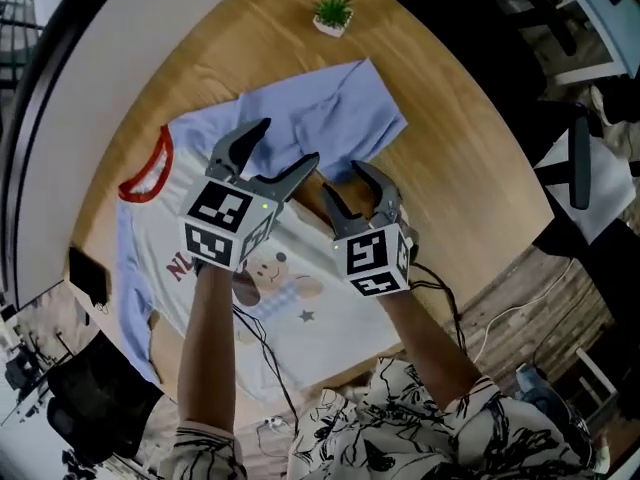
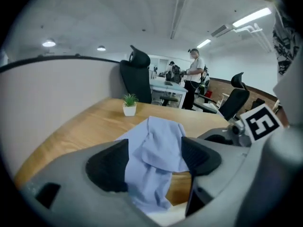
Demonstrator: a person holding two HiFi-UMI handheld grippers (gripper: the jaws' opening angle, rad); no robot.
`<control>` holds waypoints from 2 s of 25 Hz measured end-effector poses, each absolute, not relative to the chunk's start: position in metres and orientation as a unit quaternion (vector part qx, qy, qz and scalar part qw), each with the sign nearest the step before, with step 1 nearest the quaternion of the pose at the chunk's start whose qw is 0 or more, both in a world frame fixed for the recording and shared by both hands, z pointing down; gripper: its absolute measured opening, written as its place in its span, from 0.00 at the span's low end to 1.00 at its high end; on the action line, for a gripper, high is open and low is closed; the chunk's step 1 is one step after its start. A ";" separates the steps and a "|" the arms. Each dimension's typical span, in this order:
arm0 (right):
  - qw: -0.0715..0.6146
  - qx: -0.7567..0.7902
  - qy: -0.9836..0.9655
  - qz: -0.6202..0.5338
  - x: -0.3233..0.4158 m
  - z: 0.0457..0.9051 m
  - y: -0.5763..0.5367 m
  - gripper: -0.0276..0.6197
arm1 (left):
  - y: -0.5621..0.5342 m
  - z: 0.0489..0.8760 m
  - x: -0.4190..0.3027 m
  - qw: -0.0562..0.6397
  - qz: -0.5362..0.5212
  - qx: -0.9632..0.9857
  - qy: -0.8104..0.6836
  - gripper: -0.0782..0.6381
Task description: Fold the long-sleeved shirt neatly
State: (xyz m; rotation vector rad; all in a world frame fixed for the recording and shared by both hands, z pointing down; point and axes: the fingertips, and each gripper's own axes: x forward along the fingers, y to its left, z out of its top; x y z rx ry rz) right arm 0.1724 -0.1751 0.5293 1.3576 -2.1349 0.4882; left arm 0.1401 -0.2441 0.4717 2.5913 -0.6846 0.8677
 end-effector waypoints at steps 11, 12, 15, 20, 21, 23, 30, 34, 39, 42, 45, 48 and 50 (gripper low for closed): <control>0.331 0.538 -0.759 0.158 0.183 0.542 -0.178 0.24 | -0.254 0.533 0.161 0.171 0.407 0.880 -0.177 0.29; 0.330 0.541 -0.757 0.159 0.184 0.541 -0.178 0.22 | -0.254 0.534 0.161 0.169 0.409 0.879 -0.176 0.25; 0.320 0.552 -0.755 0.152 0.189 0.531 -0.181 0.07 | -0.253 0.527 0.164 0.159 0.396 0.887 -0.177 0.15; 0.294 0.557 -0.763 0.143 0.189 0.506 -0.178 0.07 | -0.251 0.500 0.159 0.158 0.365 0.897 -0.195 0.14; 0.288 0.555 -0.767 0.145 0.187 0.500 -0.178 0.07 | -0.250 0.495 0.157 0.156 0.361 0.898 -0.198 0.14; 0.274 0.545 -0.779 0.148 0.181 0.485 -0.176 0.07 | -0.250 0.482 0.153 0.154 0.349 0.901 -0.205 0.14; 0.194 0.484 -0.839 0.157 0.111 0.397 -0.162 0.07 | -0.239 0.399 0.081 0.140 0.328 0.906 -0.226 0.14; 0.162 0.443 -0.866 0.166 0.038 0.357 -0.143 0.07 | -0.219 0.353 0.009 0.122 0.329 0.904 -0.244 0.14; 0.156 0.392 -0.891 0.166 -0.056 0.337 -0.111 0.07 | -0.188 0.330 -0.090 0.124 0.333 0.886 -0.298 0.14; 0.161 0.363 -0.903 0.165 -0.106 0.336 -0.093 0.07 | -0.167 0.329 -0.145 0.131 0.334 0.874 -0.327 0.14; 0.172 0.344 -0.908 0.167 -0.150 0.345 -0.076 0.07 | -0.149 0.341 -0.193 0.139 0.345 0.864 -0.340 0.14; 0.190 0.325 -0.911 0.168 -0.186 0.363 -0.064 0.07 | -0.136 0.360 -0.233 0.153 0.353 0.854 -0.351 0.14; 0.210 0.313 -0.910 0.172 -0.207 0.380 -0.057 0.07 | -0.129 0.377 -0.254 0.166 0.356 0.847 -0.358 0.14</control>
